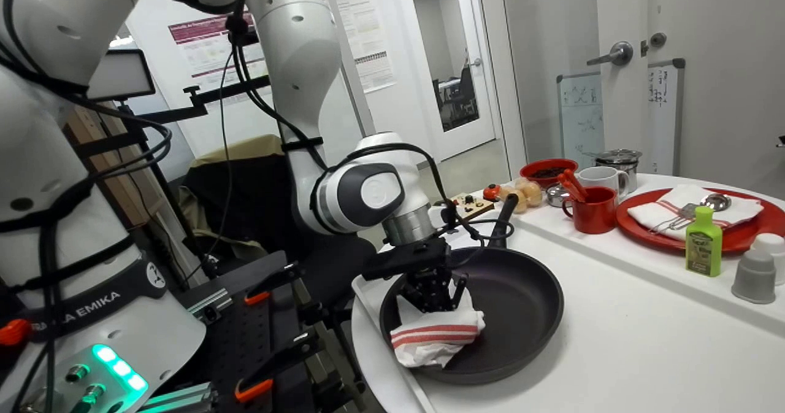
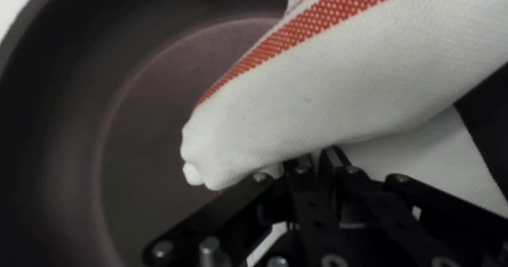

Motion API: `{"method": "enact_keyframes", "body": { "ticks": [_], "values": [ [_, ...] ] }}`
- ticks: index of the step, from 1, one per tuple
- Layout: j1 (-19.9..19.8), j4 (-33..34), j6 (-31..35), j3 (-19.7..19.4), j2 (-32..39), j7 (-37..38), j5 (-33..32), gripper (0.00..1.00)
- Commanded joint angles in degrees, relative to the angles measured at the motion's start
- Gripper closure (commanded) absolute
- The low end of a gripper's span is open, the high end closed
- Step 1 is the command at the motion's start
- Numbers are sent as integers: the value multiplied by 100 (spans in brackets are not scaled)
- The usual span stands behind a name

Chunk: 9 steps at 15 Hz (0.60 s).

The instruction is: Use the tissue to wipe the pan

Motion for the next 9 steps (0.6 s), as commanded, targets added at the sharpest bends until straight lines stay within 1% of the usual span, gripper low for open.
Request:
{"method": "enact_keyframes", "body": {
  "ticks": [1, 4, 5, 9],
  "values": [
    [-979, -18, 81, 918, -181, -311, -308, 93],
    [-1588, 9, 322, 1438, -264, -400, -353, 93],
    [-1879, 12, 448, 1687, -310, -441, -375, 93],
    [-2598, 82, 981, 2328, -258, -471, -487, 93]
  ]
}}
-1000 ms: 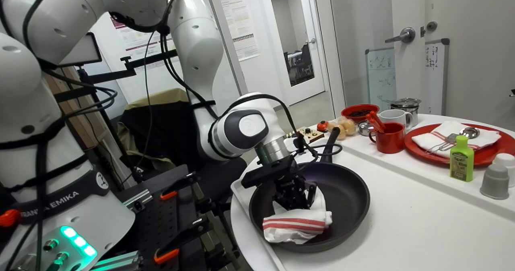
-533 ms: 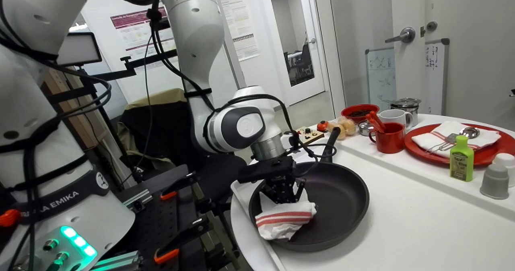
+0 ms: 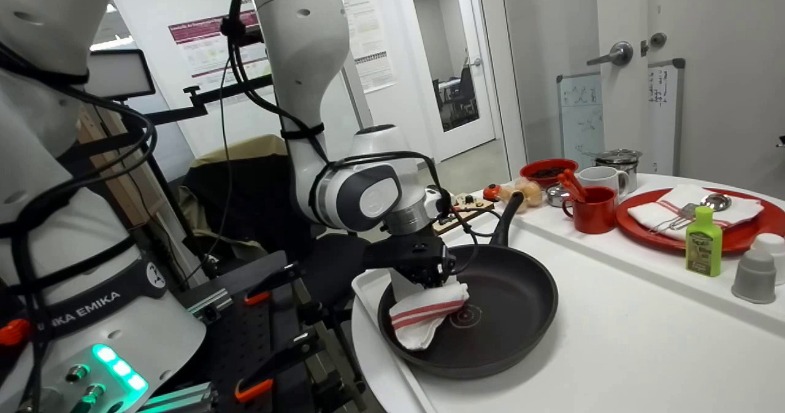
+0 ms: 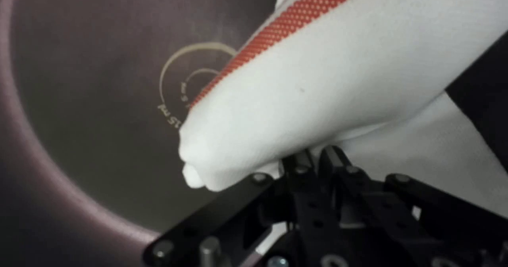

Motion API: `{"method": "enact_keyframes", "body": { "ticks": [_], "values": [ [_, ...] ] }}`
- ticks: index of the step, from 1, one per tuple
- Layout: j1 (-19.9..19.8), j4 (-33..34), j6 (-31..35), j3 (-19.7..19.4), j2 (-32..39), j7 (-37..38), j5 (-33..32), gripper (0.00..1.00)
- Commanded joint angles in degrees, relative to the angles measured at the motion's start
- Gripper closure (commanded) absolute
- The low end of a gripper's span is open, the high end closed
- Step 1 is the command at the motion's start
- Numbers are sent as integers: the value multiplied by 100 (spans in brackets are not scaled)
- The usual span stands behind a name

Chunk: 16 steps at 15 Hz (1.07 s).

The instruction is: Use the tissue to wipe the pan

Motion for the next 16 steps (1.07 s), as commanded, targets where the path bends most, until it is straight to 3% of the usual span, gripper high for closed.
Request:
{"method": "enact_keyframes", "body": {
  "ticks": [1, 5, 6, 9, 16],
  "values": [
    [-675, 106, 573, 558, 89, -39, -213, 93],
    [-1172, 314, 1096, 931, 172, 111, -318, 93],
    [-1548, 553, 816, 1218, 74, 186, -471, 93],
    [-1962, 929, 822, 1518, 202, 273, -598, 94],
    [-2252, 1415, 795, 1628, 604, 272, -695, 93]
  ]
}}
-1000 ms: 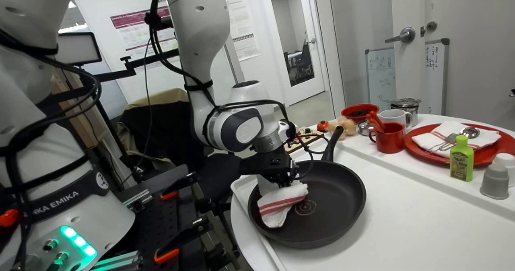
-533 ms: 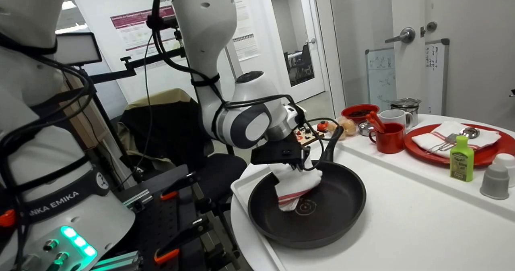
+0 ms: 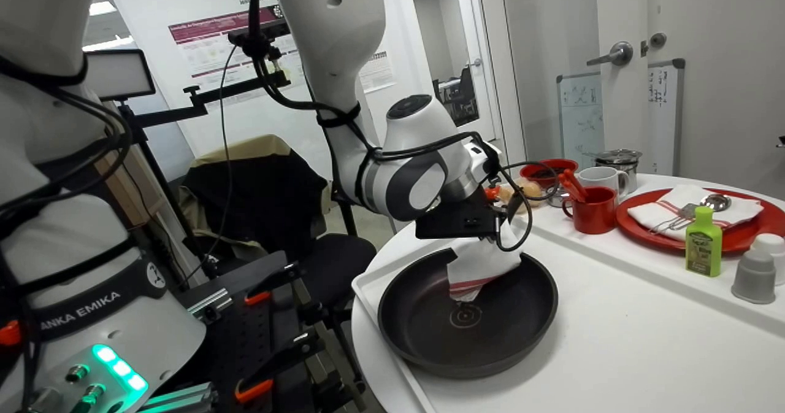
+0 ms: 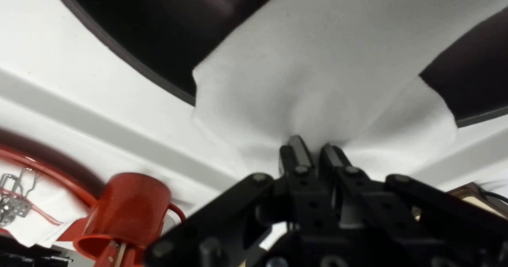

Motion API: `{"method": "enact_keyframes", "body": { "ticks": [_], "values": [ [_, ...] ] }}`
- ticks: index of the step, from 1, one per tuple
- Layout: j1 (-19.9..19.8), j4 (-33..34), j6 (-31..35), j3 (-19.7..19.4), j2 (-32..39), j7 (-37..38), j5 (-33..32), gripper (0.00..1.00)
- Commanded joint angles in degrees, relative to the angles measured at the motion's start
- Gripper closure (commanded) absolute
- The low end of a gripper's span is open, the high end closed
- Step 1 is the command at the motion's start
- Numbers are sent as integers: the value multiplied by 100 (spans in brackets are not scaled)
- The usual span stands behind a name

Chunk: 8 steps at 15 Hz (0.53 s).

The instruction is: Use the tissue to wipe the pan

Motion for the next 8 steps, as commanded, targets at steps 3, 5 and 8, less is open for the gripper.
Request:
{"method": "enact_keyframes", "body": {
  "ticks": [3, 5, 8],
  "values": [
    [-19, 499, -42, 18, 533, 189, -128, 94],
    [-6, 658, -119, 12, 662, 253, -84, 93],
    [91, 969, -224, -77, 875, 367, 29, 94]
  ]
}}
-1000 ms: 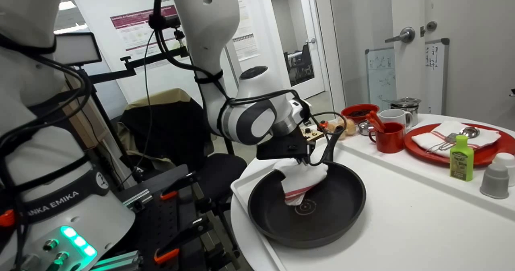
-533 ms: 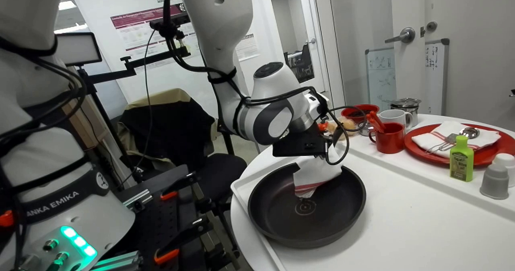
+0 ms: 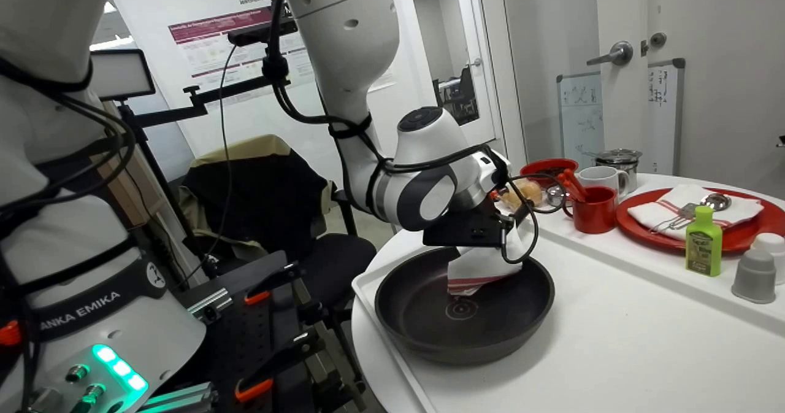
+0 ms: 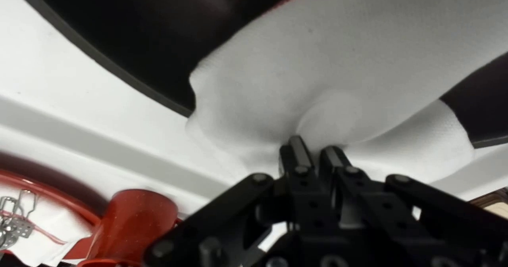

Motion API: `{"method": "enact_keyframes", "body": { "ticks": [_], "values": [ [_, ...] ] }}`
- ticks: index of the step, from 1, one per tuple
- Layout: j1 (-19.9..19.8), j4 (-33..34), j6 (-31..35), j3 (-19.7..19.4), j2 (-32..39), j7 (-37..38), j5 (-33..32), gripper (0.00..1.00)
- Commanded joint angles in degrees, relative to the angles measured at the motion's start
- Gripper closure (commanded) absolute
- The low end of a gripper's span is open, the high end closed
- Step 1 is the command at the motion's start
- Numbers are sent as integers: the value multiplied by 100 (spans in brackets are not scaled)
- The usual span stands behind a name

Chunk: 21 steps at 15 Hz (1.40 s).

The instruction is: Use the tissue to wipe the pan

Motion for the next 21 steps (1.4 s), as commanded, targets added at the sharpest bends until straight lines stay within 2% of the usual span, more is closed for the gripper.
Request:
{"method": "enact_keyframes", "body": {
  "ticks": [1, 5, 8, 12, 17, 21],
  "values": [
    [101, 661, -261, -89, 532, 211, 56, 94],
    [-135, 817, -337, 6, 621, 319, -1, 94],
    [-367, 697, -187, 99, 551, 316, -113, 94],
    [-640, 135, 133, 285, 209, 277, -405, 94],
    [-1028, -291, 32, 575, -225, 268, -999, 94],
    [-1598, -964, 32, 999, -806, 401, -1579, 94]
  ]
}}
